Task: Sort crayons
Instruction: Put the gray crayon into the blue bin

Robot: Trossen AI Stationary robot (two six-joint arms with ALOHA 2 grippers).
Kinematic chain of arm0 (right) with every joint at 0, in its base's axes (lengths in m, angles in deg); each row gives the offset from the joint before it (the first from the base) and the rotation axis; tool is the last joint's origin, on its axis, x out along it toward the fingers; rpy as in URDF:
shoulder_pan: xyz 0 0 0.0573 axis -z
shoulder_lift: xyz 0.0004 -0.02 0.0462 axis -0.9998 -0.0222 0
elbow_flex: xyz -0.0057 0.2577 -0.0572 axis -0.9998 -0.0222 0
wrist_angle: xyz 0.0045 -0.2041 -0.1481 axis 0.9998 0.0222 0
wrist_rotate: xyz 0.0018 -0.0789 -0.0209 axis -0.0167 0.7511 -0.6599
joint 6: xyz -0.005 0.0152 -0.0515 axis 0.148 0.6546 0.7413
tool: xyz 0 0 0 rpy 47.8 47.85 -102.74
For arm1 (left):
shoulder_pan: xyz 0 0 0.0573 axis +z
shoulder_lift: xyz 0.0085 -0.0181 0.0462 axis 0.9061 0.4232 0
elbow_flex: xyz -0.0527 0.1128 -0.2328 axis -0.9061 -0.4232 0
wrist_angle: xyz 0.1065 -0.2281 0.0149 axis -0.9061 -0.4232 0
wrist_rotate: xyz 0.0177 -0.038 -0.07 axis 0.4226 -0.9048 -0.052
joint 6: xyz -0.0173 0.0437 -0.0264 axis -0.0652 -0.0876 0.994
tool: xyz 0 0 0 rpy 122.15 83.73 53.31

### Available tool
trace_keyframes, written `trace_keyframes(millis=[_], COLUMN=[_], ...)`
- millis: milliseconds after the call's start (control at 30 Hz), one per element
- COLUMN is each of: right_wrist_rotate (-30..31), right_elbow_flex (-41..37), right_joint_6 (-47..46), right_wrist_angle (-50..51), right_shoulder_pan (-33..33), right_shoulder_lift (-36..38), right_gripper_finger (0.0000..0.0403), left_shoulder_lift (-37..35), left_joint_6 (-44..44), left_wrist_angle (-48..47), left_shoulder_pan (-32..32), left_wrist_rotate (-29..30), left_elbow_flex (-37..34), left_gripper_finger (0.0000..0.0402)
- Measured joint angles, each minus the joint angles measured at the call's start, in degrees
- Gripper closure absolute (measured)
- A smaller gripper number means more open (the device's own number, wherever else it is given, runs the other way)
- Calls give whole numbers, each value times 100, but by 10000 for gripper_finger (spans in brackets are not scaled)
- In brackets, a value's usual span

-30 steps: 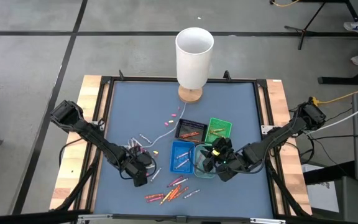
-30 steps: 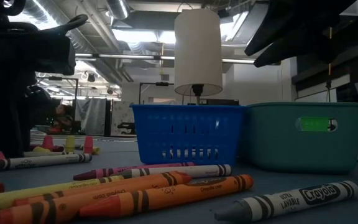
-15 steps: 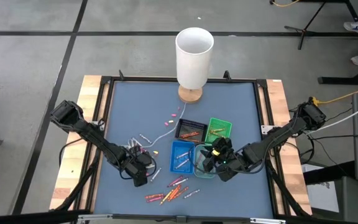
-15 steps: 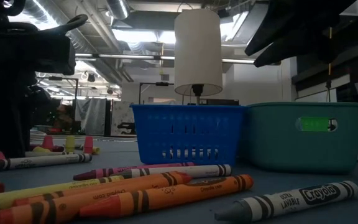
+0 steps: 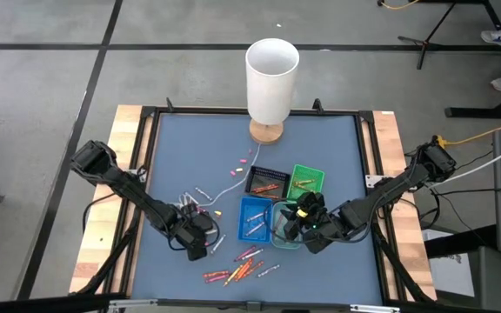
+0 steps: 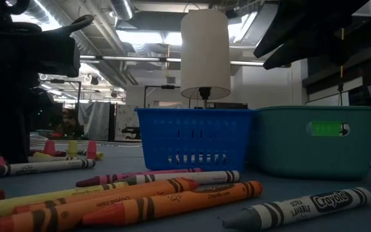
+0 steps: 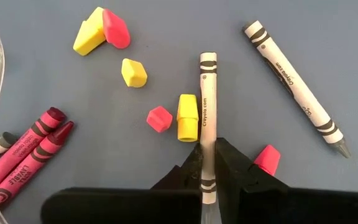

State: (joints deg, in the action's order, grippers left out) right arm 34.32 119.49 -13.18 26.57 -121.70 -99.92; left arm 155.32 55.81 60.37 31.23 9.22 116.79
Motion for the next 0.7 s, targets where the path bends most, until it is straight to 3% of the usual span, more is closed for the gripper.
trace_keyframes(millis=[500,700], right_wrist_rotate=[-1384,-1488], right_elbow_flex=[2,2], right_joint_6=[296,299], right_wrist_angle=[8,26], right_shoulder_pan=[-4,-4], right_shoulder_lift=[0,0], right_gripper_finger=[271,271], left_shoulder_lift=[-183,-190], left_joint_6=[-27,-350], left_wrist_angle=[18,214], left_shoulder_pan=[0,8], left_wrist_rotate=[-215,220], left_elbow_flex=[720,1076], left_gripper_finger=[397,396])
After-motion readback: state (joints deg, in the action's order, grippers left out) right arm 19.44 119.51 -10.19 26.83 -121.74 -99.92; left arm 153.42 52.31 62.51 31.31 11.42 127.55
